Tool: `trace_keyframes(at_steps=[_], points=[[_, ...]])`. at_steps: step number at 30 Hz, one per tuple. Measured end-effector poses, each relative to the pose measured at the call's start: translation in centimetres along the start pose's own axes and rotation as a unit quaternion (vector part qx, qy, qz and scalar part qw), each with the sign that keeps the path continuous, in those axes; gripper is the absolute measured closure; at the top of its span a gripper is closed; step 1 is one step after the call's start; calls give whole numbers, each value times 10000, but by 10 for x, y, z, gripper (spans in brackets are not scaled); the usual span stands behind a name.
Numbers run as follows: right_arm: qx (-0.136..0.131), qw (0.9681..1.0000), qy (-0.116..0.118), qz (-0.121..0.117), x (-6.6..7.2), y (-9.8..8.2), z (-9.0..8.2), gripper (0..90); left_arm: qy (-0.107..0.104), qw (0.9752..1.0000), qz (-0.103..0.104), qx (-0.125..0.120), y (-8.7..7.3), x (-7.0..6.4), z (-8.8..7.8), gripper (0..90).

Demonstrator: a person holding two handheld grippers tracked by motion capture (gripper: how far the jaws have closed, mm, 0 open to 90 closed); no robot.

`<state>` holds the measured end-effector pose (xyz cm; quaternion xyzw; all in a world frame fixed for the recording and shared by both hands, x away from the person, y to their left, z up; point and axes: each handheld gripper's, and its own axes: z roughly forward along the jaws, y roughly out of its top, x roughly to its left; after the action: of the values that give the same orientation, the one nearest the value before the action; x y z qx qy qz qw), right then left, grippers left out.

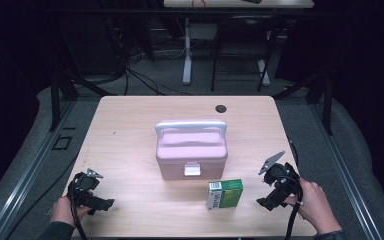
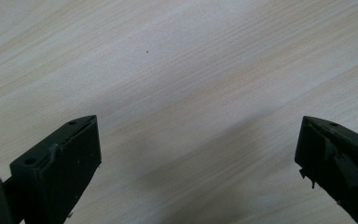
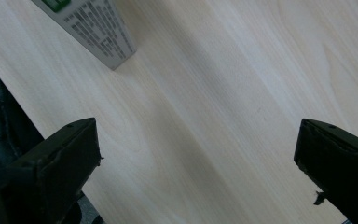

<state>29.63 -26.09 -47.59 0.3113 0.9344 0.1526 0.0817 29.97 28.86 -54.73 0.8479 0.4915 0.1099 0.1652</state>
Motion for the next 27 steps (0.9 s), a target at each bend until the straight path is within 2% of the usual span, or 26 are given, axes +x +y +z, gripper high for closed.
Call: trace_keyframes(at_steps=[2, 5, 12, 21, 25, 26, 27], points=[[-35, 9999, 15, -99, 1, 4, -4, 0, -2, 10000, 29, 5, 1, -1, 1, 4], [92, 9993, 34, -349, 5, 11, -7, 0, -17, 10000, 37, 25, 1, -2, 2, 4], [270, 9959, 314, -804, 13, 30, -9, 0, -25, 10000, 30, 42, 1, -1, 2, 4], [254, 9927, 424, -1101, 21, 54, -18, 0, -40, 10000, -12, 61, 0, 0, 3, 4], [287, 9904, 506, -1252, 26, 62, -20, 0, -42, 10000, -23, 36, 0, 0, 3, 4], [348, 9881, 562, -1389, 31, 68, -20, 0, -44, 10000, -28, 34, 0, 0, 3, 4], [350, 9875, 569, -1430, 32, 71, -20, 0, -44, 10000, -25, 34, 0, 0, 3, 4]])
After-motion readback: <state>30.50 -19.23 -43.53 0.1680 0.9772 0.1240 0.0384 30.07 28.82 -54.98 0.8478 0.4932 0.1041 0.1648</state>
